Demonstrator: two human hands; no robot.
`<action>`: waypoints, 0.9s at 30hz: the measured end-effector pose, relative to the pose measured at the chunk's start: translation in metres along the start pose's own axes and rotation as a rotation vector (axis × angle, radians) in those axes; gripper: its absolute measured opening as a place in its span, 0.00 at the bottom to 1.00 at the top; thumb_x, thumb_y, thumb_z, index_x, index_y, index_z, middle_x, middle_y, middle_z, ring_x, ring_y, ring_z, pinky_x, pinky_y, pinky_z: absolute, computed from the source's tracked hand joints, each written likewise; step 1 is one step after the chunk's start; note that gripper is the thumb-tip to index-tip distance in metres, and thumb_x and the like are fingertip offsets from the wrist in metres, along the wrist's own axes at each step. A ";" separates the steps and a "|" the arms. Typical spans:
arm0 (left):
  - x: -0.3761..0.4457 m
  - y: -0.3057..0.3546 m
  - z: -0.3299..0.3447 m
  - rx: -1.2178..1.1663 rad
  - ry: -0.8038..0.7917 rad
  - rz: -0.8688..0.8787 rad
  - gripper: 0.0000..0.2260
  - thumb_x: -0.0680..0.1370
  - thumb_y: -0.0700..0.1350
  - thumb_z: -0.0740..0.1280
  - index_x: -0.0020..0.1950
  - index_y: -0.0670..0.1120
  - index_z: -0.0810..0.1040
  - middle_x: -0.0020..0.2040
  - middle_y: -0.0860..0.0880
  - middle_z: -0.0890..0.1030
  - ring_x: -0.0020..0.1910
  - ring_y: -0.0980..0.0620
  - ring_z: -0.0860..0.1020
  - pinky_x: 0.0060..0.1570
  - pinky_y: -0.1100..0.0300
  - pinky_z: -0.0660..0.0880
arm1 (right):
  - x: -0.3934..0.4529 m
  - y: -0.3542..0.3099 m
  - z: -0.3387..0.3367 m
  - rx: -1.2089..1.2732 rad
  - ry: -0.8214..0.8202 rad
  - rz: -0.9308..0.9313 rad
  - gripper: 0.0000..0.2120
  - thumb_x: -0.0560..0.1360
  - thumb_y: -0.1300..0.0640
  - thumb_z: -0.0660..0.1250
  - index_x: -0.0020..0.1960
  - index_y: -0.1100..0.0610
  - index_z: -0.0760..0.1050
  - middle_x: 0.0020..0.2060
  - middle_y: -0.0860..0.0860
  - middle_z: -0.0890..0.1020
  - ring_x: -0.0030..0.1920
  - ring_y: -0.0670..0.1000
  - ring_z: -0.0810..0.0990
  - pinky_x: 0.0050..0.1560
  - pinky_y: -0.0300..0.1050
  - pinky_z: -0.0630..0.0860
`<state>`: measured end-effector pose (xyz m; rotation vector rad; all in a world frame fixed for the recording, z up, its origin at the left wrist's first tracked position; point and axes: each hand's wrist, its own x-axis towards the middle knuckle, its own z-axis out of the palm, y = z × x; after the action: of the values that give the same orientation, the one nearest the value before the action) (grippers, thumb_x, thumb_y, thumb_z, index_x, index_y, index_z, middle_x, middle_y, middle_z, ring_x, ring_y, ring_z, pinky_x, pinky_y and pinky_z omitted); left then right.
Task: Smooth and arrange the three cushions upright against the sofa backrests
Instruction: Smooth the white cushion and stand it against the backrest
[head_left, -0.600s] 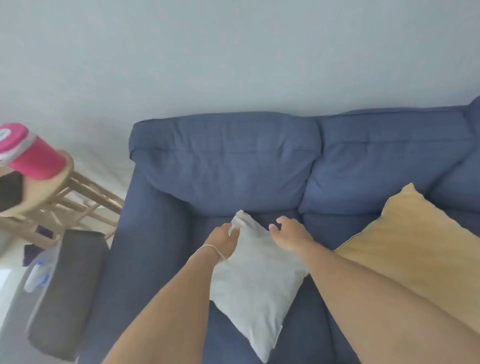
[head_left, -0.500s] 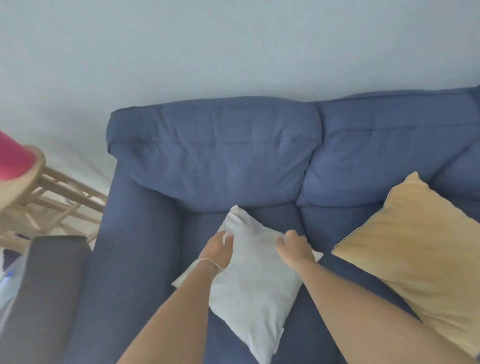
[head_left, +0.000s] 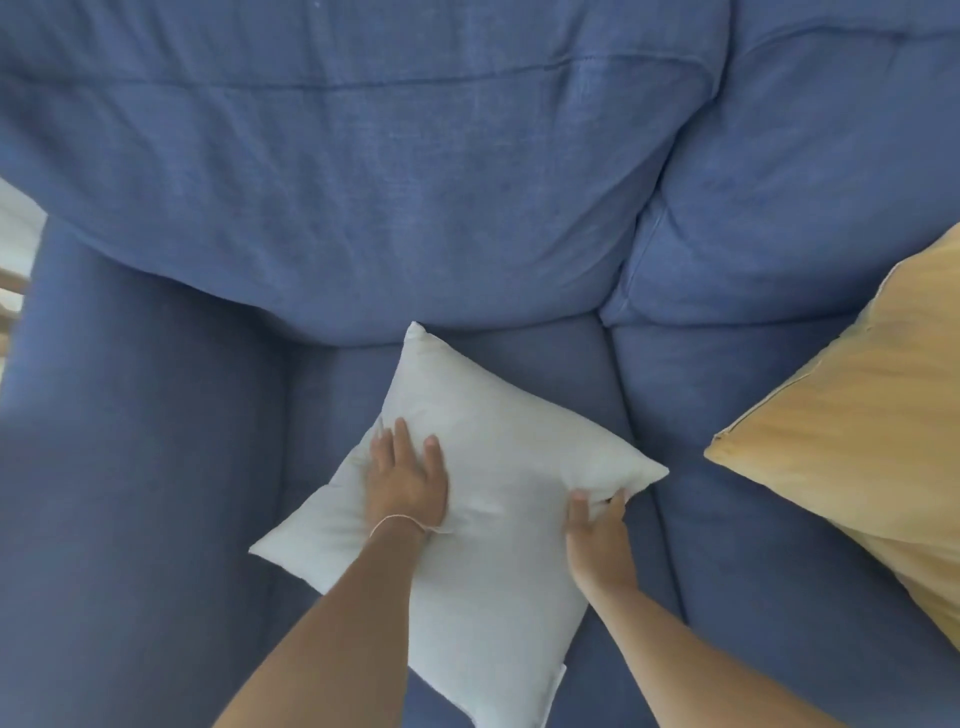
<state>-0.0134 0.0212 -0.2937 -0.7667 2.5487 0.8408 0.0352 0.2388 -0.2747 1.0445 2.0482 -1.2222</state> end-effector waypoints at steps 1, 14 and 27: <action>-0.003 -0.003 0.007 0.001 0.016 -0.007 0.31 0.83 0.60 0.50 0.83 0.46 0.54 0.83 0.45 0.55 0.82 0.47 0.51 0.80 0.48 0.51 | 0.002 0.006 0.002 -0.007 0.016 -0.018 0.33 0.82 0.38 0.51 0.82 0.46 0.44 0.58 0.56 0.78 0.53 0.56 0.78 0.46 0.50 0.75; 0.028 0.025 -0.062 -0.293 -0.082 -0.273 0.49 0.61 0.81 0.56 0.72 0.51 0.71 0.67 0.45 0.76 0.69 0.39 0.71 0.69 0.42 0.69 | -0.014 -0.027 -0.003 0.434 0.118 -0.217 0.20 0.83 0.50 0.62 0.73 0.51 0.65 0.64 0.45 0.78 0.64 0.50 0.77 0.60 0.46 0.70; 0.019 0.065 -0.152 -0.821 0.380 -0.041 0.21 0.79 0.62 0.64 0.48 0.43 0.76 0.44 0.49 0.74 0.41 0.51 0.72 0.45 0.57 0.72 | 0.009 -0.194 -0.047 0.464 0.100 -0.760 0.28 0.80 0.60 0.64 0.78 0.53 0.60 0.73 0.45 0.72 0.70 0.41 0.72 0.68 0.35 0.69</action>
<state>-0.0905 -0.0377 -0.1581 -1.3007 2.4271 1.9285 -0.1325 0.2278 -0.1669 0.4909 2.3923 -2.1318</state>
